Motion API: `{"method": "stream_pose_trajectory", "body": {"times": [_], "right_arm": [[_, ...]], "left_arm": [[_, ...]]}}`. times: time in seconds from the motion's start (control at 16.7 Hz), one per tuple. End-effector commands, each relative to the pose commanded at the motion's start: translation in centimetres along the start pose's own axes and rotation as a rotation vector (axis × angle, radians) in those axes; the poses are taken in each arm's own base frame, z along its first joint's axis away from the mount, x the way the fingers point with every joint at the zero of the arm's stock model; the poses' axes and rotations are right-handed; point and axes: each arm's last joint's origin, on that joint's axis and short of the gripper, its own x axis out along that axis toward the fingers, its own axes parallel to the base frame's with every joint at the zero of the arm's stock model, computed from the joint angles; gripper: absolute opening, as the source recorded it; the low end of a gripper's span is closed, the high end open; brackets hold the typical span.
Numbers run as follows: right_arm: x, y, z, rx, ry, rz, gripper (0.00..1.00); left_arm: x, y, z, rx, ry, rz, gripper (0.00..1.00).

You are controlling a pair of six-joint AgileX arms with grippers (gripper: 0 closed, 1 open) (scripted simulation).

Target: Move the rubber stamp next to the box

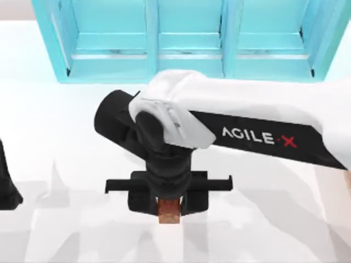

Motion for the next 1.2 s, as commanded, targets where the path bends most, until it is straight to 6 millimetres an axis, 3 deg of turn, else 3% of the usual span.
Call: {"method": "stream_pose_trajectory", "body": {"times": [0.36,0.48,0.6,0.84,1.02,1.2], "right_arm": [[-0.3,-0.1,0.0,0.001,0.002,-0.002,0.00],[-1.0,-1.3,0.8,0.003,0.001,0.005,0.00],[-2.7,-4.2,2.2,0.005,-0.007,0.011,0.00],[-6.2,-12.8,4.6,-0.002,-0.012,0.011,0.00],[-8.3,-19.9,4.7,-0.001,-0.007,0.008,0.00],[-9.3,-24.6,3.4,-0.002,0.003,0.001,0.00]], "left_arm": [[0.0,0.0,0.0,0.000,0.000,0.000,1.00],[0.0,0.0,0.0,0.000,0.000,0.000,1.00],[0.0,0.0,0.0,0.000,0.000,0.000,1.00],[0.0,0.0,0.0,0.000,0.000,0.000,1.00],[0.0,0.0,0.0,0.000,0.000,0.000,1.00],[0.0,0.0,0.0,0.000,0.000,0.000,1.00]]}}
